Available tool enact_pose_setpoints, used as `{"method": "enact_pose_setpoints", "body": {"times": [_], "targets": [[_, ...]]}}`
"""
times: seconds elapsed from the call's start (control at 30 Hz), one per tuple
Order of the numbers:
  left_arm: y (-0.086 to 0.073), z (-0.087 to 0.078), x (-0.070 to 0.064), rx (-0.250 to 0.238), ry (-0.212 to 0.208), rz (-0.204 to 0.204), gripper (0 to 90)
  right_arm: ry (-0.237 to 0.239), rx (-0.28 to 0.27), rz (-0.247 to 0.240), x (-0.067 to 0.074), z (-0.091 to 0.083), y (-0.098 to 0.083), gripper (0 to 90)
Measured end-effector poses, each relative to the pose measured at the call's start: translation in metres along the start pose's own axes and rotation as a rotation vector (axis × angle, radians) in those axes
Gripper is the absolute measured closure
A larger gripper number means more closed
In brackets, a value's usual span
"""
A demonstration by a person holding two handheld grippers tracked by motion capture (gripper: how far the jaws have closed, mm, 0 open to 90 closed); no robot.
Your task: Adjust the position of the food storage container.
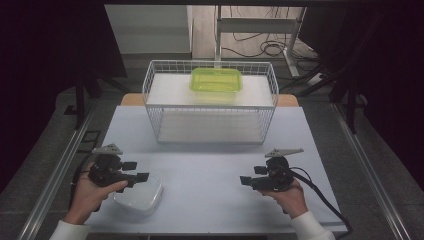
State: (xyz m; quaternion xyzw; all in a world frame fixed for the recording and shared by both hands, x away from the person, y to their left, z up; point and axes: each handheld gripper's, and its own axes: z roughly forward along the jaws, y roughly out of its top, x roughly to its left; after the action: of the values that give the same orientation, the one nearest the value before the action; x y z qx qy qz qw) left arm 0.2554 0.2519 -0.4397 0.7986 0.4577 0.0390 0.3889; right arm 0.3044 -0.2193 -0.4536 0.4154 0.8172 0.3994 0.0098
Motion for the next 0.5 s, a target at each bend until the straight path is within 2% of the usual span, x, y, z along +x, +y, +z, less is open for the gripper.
{"method": "enact_pose_setpoints", "body": {"times": [0.03,0.13,0.27,0.33,0.5], "targets": [[-0.002,-0.001,0.001,0.011,0.012,0.003,35.6,0.001,0.003,0.0,0.0,0.0,0.0,23.6],[-0.009,-0.005,0.004,0.024,0.013,0.004,46.1,0.002,0.013,-0.004,0.001,0.0,-0.001,23.6],[-0.019,-0.01,0.004,0.063,-0.001,0.022,67.1,-0.003,0.02,-0.007,0.0,0.0,-0.001,23.4],[-0.023,-0.014,0.005,0.081,0.006,0.046,74.2,-0.002,0.024,-0.007,0.0,0.001,0.0,23.4],[-0.032,-0.02,0.005,0.092,-0.013,0.061,86.6,0.002,0.037,0.003,0.0,0.002,0.0,23.4]]}}
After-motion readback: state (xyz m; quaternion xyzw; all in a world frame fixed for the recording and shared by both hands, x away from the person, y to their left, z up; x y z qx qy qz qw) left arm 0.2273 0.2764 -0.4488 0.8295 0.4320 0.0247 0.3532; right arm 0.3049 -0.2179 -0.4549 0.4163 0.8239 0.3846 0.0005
